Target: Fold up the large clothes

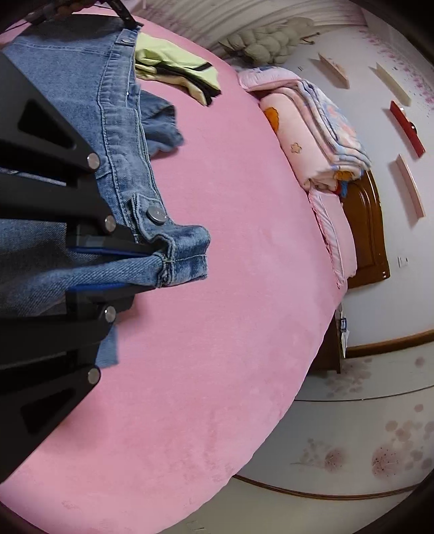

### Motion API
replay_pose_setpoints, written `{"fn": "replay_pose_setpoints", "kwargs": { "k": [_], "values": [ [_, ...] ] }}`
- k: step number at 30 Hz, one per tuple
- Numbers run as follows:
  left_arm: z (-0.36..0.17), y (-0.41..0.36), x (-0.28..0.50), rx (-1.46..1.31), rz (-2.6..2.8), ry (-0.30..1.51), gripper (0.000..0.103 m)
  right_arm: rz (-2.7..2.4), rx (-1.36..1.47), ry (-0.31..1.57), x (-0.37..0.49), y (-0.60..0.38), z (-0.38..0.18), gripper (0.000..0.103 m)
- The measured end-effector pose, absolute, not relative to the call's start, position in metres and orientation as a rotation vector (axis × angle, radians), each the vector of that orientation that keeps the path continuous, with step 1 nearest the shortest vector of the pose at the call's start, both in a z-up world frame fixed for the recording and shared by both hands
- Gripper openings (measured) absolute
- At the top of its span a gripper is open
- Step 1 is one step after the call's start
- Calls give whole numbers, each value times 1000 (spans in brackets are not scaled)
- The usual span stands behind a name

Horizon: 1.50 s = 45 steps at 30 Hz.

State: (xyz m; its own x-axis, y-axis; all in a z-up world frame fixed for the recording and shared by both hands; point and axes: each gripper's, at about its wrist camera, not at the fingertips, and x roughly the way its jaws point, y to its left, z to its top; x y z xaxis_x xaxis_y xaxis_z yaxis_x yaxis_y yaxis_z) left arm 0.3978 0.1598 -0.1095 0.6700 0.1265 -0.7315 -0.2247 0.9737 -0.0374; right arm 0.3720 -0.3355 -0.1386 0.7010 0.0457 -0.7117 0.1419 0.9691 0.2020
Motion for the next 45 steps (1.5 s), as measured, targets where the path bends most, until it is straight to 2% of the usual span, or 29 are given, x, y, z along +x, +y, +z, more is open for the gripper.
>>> {"fn": "replay_pose_setpoints", "kwargs": {
  "k": [7, 10, 11, 13, 17, 19, 20, 21, 22, 24, 28, 34, 37, 38, 40, 41, 42, 44, 45],
  "values": [
    [-188, 167, 420, -141, 258, 928, 15, -102, 174, 961, 408, -332, -210, 12],
    [-198, 175, 420, -182, 257, 927, 18, -125, 188, 957, 406, -340, -213, 21],
    [-198, 177, 421, -190, 255, 928, 18, -128, 187, 962, 407, -341, -212, 26],
    [-196, 178, 421, -194, 250, 935, 20, -122, 181, 982, 406, -343, -206, 29],
    [-173, 172, 407, -150, 274, 920, 26, -155, 96, 984, 389, -335, -175, 31],
    [-157, 162, 395, -124, 248, 894, 28, -120, 87, 943, 369, -327, -156, 36],
    [-147, 153, 385, -110, 234, 881, 29, -114, 85, 930, 359, -321, -150, 44],
    [-141, 151, 380, -110, 218, 875, 35, -102, 85, 915, 348, -314, -142, 50],
    [-133, 140, 369, -115, 188, 866, 44, -77, 94, 903, 337, -306, -136, 51],
    [-125, 120, 353, -129, 136, 860, 51, -25, 125, 899, 325, -289, -131, 51],
    [-126, 70, 326, -137, 11, 891, 51, 95, 171, 909, 308, -243, -132, 51],
    [-174, 38, 321, -68, 89, 984, 51, 140, 38, 975, 294, -179, -168, 51],
    [-188, 49, 312, -50, 110, 968, 62, 29, -73, 1004, 285, -190, -187, 51],
    [-189, 56, 309, -33, 133, 951, 62, -3, -89, 1005, 282, -201, -191, 51],
    [-189, 71, 305, -39, 154, 947, 75, -129, -115, 999, 271, -240, -197, 51],
    [-190, 81, 304, -60, 140, 945, 76, -134, -86, 989, 265, -259, -197, 65],
    [-192, 90, 305, -66, 140, 941, 76, -150, -52, 973, 258, -279, -196, 68],
    [-195, 100, 302, -19, 224, 932, 76, -262, -103, 996, 251, -303, -200, 68],
    [-195, 107, 301, -33, 217, 933, 76, -276, -96, 1003, 246, -314, -202, 76]
  ]
}}
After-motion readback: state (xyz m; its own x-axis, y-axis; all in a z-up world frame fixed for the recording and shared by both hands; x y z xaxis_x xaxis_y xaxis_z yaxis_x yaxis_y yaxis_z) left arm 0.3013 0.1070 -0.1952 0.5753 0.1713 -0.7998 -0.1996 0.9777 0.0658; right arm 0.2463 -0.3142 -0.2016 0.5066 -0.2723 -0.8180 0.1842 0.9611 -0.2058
